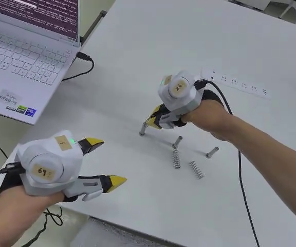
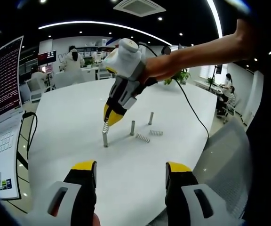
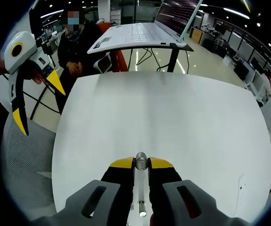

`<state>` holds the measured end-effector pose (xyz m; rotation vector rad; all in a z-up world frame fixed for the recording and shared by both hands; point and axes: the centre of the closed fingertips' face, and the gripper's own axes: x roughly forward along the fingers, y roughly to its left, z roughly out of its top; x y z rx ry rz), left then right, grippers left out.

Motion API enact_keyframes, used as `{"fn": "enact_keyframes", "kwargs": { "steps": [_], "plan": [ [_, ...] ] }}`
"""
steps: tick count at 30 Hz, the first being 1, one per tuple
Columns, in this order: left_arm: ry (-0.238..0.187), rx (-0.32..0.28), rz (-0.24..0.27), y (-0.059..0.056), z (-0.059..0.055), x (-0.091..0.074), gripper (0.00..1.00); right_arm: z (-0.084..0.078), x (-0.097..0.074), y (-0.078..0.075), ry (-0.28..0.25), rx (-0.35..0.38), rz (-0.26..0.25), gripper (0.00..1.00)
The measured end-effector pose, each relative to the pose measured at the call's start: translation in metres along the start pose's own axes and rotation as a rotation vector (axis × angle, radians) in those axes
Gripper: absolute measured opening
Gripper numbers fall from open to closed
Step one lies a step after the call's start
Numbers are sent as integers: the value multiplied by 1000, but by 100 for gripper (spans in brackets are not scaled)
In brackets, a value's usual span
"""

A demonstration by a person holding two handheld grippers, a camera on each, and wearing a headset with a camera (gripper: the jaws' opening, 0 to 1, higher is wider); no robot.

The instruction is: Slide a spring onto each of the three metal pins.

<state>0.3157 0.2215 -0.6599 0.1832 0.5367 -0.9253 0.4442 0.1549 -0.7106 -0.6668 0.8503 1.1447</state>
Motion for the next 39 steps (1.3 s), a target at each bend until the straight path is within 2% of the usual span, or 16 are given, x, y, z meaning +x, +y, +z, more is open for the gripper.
{"fn": "enact_keyframes", "kwargs": {
  "steps": [20, 31, 37, 39],
  "plan": [
    [2, -3, -9, 1, 3, 3, 56, 5, 13, -2, -1, 5, 12, 8],
    [3, -6, -2, 4, 4, 2, 56, 3, 25, -1, 9, 3, 26, 8],
    [-3, -4, -3, 4, 8, 2, 57, -1, 38, -2, 21, -3, 36, 8],
    [-6, -6, -5, 4, 10, 3, 57, -1, 37, -2, 24, -2, 40, 8]
  ]
}}
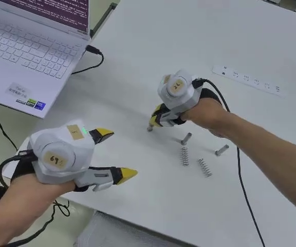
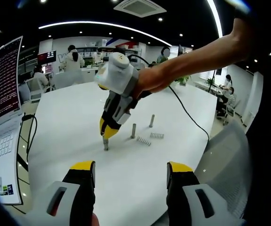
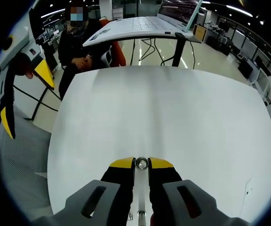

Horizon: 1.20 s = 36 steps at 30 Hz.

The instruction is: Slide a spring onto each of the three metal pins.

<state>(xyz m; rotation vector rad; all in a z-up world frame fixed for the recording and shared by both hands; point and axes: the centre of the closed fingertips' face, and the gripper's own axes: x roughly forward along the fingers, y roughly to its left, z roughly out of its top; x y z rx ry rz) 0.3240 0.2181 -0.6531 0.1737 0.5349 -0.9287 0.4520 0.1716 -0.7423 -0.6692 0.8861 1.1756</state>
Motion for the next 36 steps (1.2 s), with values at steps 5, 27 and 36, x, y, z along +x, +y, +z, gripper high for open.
{"fn": "enact_keyframes", "kwargs": {
  "steps": [5, 27, 36],
  "plan": [
    [-1, 6, -5, -1, 4, 2, 58, -5, 5, 1, 13, -6, 6, 8],
    [12, 8, -7, -1, 4, 4, 58, -11, 11, 3, 12, -9, 13, 14],
    [15, 10, -7, -1, 4, 3, 59, -12, -2, 7, -10, 3, 2, 23]
  ]
}}
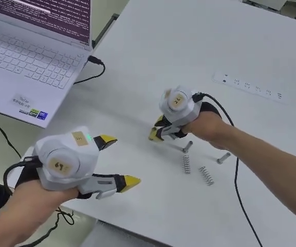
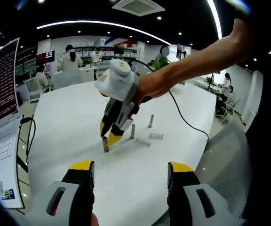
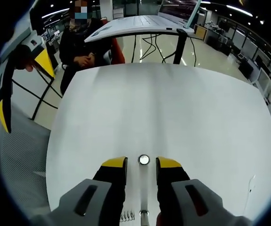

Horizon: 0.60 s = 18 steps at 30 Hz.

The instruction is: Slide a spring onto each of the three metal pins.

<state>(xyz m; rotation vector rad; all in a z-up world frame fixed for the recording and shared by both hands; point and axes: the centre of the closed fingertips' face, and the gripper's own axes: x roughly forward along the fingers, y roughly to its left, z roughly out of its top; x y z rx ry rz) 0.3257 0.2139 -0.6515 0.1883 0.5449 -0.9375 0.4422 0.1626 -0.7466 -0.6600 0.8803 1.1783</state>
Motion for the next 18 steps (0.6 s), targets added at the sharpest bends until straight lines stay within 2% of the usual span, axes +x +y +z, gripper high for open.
{"fn": "enact_keyframes", "kwargs": {
  "steps": [5, 18],
  "plan": [
    [-1, -7, 2, 0, 0, -1, 59, -2, -10, 3, -27, 23, -12, 29],
    [-18, -8, 12, 0, 8, -2, 59, -11, -40, 6, -88, 80, -79, 33]
  ]
}}
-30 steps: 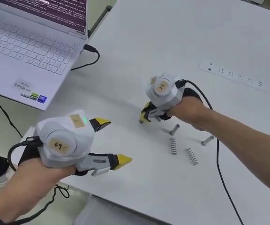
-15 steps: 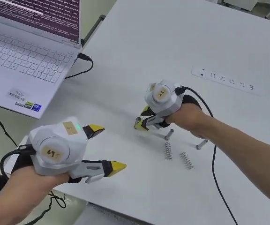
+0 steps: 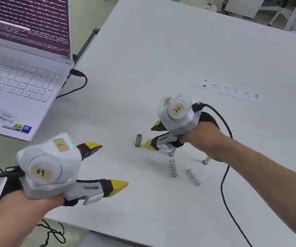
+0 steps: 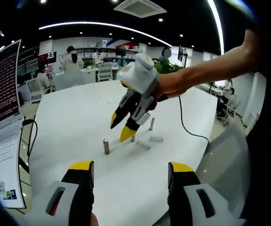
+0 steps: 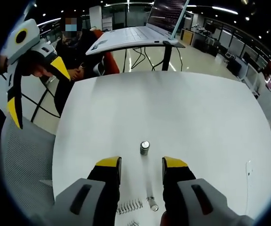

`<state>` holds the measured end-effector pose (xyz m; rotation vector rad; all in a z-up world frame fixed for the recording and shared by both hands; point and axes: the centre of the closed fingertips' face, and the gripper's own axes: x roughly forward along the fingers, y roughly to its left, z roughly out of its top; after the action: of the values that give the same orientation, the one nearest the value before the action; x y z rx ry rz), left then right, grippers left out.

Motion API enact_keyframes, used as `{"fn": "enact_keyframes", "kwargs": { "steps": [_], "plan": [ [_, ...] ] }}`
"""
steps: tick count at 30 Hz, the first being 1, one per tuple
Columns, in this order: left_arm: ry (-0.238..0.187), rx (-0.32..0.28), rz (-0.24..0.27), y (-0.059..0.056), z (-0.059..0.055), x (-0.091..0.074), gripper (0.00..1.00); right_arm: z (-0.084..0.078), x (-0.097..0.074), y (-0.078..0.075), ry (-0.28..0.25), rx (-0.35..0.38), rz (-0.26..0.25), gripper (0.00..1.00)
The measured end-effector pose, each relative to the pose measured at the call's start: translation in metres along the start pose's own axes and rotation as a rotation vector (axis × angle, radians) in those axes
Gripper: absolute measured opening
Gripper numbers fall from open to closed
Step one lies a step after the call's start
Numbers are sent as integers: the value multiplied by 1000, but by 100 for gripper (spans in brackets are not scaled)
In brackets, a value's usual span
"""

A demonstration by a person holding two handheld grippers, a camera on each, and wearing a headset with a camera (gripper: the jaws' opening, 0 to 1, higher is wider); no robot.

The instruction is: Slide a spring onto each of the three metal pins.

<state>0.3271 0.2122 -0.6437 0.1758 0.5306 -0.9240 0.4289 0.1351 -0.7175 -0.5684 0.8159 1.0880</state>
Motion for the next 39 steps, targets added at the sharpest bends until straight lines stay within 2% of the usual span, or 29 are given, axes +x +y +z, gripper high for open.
{"fn": "enact_keyframes", "kwargs": {
  "steps": [12, 19, 28, 39],
  "plan": [
    [-11, -15, 16, -2, 2, -3, 60, -13, -36, 7, -40, 28, -56, 36],
    [-16, -15, 24, -3, 5, -5, 60, -33, -61, 7, -41, 51, -107, 37],
    [-16, -19, 43, -1, 4, -9, 60, -58, -93, 6, -104, 164, -168, 39],
    [-19, -27, 67, -1, 6, -10, 60, -93, -126, 14, -139, 237, -243, 40]
  ]
}}
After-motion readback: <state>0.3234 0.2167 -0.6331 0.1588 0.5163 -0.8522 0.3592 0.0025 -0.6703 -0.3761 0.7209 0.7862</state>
